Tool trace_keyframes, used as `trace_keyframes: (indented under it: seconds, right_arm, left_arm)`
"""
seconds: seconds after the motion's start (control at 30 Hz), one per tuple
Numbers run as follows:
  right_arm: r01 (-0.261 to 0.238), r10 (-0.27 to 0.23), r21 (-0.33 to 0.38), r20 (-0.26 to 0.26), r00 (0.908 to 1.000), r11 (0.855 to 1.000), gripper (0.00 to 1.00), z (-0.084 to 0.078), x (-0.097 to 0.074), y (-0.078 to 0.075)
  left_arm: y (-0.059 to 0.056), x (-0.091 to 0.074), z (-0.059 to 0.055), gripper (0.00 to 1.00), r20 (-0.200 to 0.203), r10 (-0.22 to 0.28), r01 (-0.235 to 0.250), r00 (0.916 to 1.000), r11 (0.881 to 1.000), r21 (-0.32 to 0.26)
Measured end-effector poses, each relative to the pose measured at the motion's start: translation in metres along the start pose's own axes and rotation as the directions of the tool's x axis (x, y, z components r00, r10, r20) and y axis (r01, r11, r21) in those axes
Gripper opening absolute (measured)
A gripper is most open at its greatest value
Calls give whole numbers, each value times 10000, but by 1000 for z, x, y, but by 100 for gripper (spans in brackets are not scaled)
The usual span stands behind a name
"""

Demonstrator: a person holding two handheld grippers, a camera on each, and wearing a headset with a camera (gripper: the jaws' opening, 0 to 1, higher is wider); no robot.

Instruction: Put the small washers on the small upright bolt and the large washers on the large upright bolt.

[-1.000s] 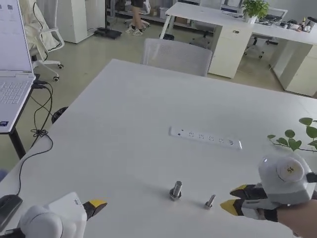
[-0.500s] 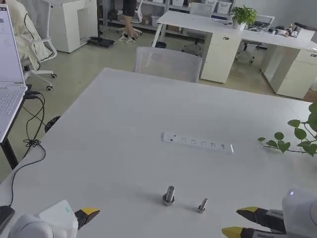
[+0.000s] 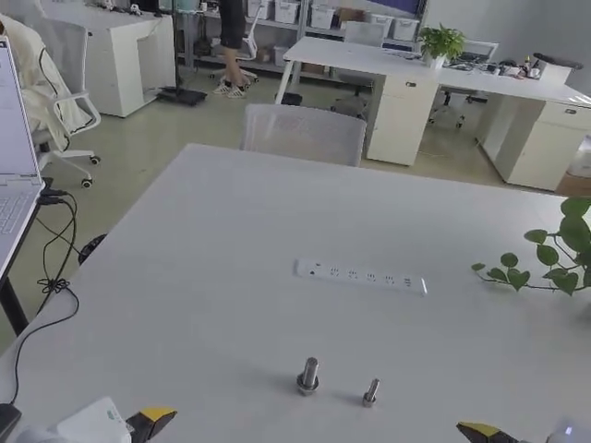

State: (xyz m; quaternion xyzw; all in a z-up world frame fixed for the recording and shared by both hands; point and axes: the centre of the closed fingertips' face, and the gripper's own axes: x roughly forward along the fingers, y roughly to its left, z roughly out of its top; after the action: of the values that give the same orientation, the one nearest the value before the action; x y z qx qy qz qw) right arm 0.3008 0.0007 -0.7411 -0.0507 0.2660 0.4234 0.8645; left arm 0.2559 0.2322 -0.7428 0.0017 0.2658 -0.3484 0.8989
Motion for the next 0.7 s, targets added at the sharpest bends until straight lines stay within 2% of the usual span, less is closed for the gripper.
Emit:
trace_keyframes:
  seconds: [0.07, 0.3, 0.47, 0.7]
  right_arm:
    - [188, -189, -95, -148, 9997, 9998, 87, -9, -1, -2]
    - [241, -238, 72, -390, 9990, 9997, 96, -31, -4, 1]
    - [244, -240, 62, -543, 9982, 9997, 98, -37, -6, 2]
    - [172, -166, 115, -491, 9987, 9998, 99, -36, -6, 6]
  left_arm:
    - [-2, 1, -3, 93, -25, -27, 27, 10000, 10000, 15]
    - [-6, 2, -8, 95, -54, -67, 67, 10000, 10000, 7]
    - [-5, 2, -9, 95, -120, -14, 13, 9999, 10000, -39]
    - [-4, 2, -9, 95, -129, 22, -22, 9999, 10000, -24]
